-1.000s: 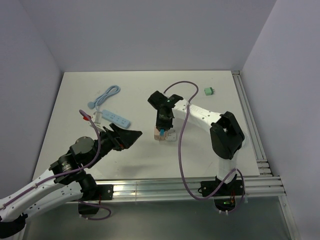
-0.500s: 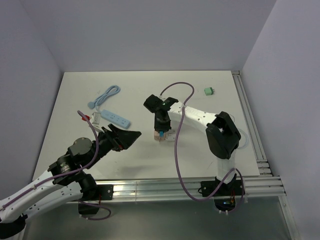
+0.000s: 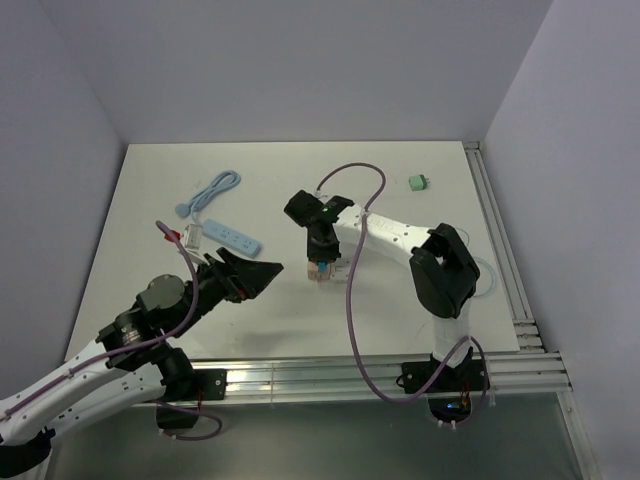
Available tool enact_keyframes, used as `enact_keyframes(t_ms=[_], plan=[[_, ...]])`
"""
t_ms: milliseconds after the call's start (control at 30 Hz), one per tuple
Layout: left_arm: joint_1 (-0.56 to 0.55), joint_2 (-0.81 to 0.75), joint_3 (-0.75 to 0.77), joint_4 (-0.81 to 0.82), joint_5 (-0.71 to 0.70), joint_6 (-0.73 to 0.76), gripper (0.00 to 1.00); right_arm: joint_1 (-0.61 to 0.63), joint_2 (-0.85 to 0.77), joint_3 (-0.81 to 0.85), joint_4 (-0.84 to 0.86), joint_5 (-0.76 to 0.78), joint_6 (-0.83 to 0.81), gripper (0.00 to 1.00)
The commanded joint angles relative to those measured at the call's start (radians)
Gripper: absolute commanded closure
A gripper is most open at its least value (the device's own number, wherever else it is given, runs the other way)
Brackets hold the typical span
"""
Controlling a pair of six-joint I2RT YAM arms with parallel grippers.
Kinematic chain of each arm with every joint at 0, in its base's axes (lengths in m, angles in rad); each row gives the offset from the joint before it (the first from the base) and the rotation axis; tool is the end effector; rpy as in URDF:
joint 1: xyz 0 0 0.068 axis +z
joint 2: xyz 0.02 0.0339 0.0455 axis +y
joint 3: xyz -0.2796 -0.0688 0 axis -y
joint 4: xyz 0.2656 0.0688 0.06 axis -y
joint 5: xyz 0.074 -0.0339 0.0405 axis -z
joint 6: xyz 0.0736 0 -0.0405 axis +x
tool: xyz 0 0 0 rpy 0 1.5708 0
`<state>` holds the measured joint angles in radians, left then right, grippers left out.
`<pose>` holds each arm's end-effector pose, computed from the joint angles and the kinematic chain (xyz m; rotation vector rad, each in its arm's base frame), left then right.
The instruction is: Insert the plug
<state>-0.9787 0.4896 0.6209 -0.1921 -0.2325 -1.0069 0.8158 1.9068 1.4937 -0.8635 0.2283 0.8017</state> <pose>0.1112 -0.1350 0.3304 -0.2225 1.7915 -1.2998 0.3012 0.2958 0.1864 0.0276 2.7742 0.0778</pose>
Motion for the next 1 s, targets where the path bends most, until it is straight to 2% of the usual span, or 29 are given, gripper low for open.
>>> enact_keyframes(t_ms=[0, 133, 200, 333, 400, 733, 833, 867, 967], plan=[[0.0, 0.012, 0.008, 0.025, 0.015, 0.018, 0.05, 0.005, 0.067, 0.013, -0.052, 0.043, -0.041, 0.98], [0.002, 0.017, 0.014, 0.008, 0.007, 0.013, 0.04, 0.003, 0.035, 0.052, -0.062, 0.046, -0.067, 0.83], [0.0, 0.012, 0.016, -0.009, -0.002, 0.01, 0.05, 0.005, 0.018, 0.062, -0.068, 0.048, -0.075, 0.7], [0.0, 0.01, 0.019, -0.039, -0.024, 0.001, 0.04, 0.003, -0.023, 0.045, -0.042, 0.037, -0.088, 0.52], [0.0, 0.012, 0.017, -0.046, -0.027, -0.006, 0.04, 0.002, -0.046, 0.036, -0.032, 0.028, -0.099, 0.47], [0.0, 0.044, 0.007, -0.078, -0.036, -0.059, 0.05, 0.005, -0.19, -0.032, 0.055, -0.004, -0.171, 0.38], [0.0, 0.053, 0.025, -0.115, -0.05, -0.064, 0.04, 0.005, -0.25, -0.036, 0.07, 0.003, -0.185, 0.32], [0.0, 0.055, 0.03, -0.138, -0.06, -0.064, 0.04, 0.003, -0.267, -0.038, 0.073, 0.009, -0.191, 0.27], [0.0, 0.053, 0.054, -0.174, -0.077, -0.068, 0.04, -0.001, -0.337, -0.058, 0.109, 0.011, -0.213, 0.26]])
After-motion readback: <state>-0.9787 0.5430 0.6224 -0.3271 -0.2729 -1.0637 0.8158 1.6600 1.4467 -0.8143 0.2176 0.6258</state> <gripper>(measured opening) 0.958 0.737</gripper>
